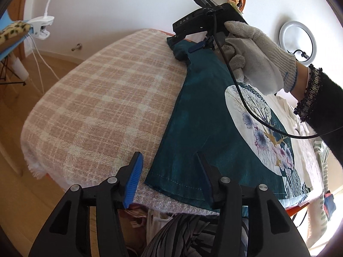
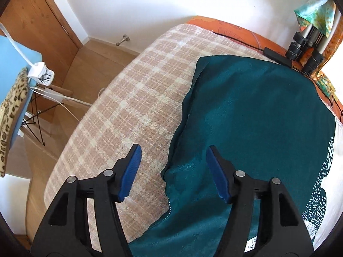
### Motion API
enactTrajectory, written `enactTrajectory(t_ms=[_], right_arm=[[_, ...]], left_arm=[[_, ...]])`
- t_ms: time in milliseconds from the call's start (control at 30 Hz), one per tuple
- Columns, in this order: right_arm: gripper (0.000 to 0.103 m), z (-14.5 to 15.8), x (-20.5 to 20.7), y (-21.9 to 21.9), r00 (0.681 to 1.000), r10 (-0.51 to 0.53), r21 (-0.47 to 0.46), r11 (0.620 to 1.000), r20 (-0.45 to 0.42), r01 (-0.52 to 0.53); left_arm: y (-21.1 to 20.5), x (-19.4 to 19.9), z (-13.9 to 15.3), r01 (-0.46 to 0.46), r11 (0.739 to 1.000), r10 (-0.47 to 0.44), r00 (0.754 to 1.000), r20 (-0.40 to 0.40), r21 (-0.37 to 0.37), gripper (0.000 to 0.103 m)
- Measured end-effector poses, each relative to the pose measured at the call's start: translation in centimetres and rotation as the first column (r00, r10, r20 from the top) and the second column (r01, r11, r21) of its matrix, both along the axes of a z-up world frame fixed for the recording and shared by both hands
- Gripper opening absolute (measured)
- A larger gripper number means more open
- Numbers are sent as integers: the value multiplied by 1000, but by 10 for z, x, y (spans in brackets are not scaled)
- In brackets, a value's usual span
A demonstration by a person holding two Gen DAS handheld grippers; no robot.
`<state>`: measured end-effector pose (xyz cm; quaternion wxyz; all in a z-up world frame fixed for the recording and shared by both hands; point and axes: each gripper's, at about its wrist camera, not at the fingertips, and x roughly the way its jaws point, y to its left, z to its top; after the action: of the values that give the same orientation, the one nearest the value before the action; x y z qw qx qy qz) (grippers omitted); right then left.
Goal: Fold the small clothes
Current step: 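Lift and fold the green side over the printed front with both grippers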
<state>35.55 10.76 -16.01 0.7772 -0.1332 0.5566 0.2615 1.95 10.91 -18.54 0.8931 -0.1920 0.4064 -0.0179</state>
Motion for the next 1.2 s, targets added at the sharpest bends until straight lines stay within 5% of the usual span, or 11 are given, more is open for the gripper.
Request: enactTrajectory(t_ms=[100, 167, 200, 600, 767, 933, 1000, 1100, 1200], right_arm=[[34, -11, 6, -5, 999, -32, -31, 999, -21, 31], [19, -15, 10, -10, 999, -40, -32, 999, -31, 39], [13, -15, 11, -13, 999, -44, -27, 999, -30, 43], [5, 5, 16, -83, 985, -161, 200, 965, -66, 171], [5, 13, 18, -156, 957, -264, 295, 911, -121, 289], [17, 13, 23, -201, 930, -365, 108, 924, -46, 367], [25, 27, 22, -204, 939, -343, 119, 934, 32, 337], [51, 47, 23, -189, 964, -248, 164, 959, 95, 230], [54, 48, 29, -148, 982, -120, 119, 987, 144, 103]], left_arm=[[-5, 0, 0, 20, 1000, -20, 1000, 23, 14, 48], [-9, 1, 1, 36, 998, -38, 999, 32, 42, 24], [-11, 4, 0, 55, 997, -56, 998, 22, 47, 0], [-32, 6, 29, 156, 986, -148, 982, 116, -64, 2], [-69, 10, 41, 284, 958, -277, 952, 129, -39, 2], [-103, 16, 34, 367, 930, -365, 927, 90, -10, 2], [-108, 18, 29, 382, 924, -380, 922, 71, -19, 2], [-110, 19, 23, 390, 921, -389, 920, 45, -23, 2], [-112, 19, 15, 390, 920, -389, 921, 25, -30, 2]])
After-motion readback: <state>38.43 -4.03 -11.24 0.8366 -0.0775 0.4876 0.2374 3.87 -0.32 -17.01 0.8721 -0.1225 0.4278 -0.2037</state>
